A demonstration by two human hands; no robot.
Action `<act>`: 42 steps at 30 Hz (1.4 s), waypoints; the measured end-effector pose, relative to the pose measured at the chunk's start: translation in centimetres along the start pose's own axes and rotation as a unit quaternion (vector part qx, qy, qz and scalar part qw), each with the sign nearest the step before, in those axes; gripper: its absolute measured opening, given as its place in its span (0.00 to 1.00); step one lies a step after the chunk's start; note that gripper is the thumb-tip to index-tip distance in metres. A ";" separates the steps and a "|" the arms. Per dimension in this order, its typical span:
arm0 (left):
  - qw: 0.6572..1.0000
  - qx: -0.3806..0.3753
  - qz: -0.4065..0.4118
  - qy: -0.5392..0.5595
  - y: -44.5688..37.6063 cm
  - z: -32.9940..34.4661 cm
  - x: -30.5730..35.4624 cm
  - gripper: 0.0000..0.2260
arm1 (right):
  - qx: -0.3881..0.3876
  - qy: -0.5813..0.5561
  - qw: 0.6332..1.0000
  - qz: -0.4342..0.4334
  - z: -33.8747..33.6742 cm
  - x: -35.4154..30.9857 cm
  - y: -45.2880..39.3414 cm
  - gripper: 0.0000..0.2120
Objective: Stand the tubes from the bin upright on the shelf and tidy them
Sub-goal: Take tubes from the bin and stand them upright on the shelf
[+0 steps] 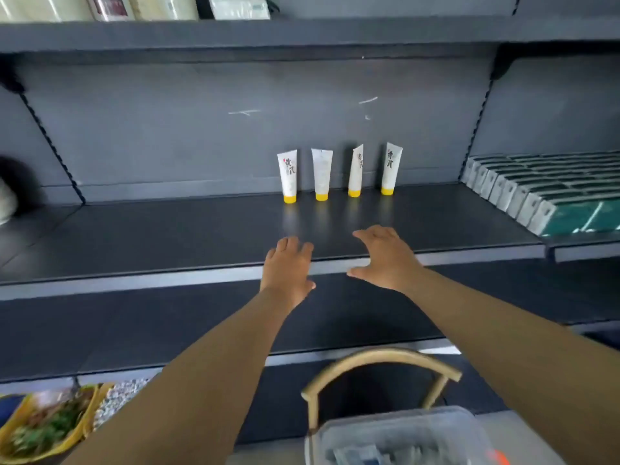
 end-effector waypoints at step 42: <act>0.941 -0.282 0.048 0.183 19.0 41.2 27.4 0.31 | -0.249 -0.114 0.919 0.283 39.1 35.7 23.6 0.36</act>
Point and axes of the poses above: each hand's wrist, its own y-axis away from the middle knuckle, its own z-axis out of the palm, x = y × z, the point moved 10 cm from there along -y, towards the middle knuckle, and after that the axes turned 8 degrees about -y, right-handed, at the moved point
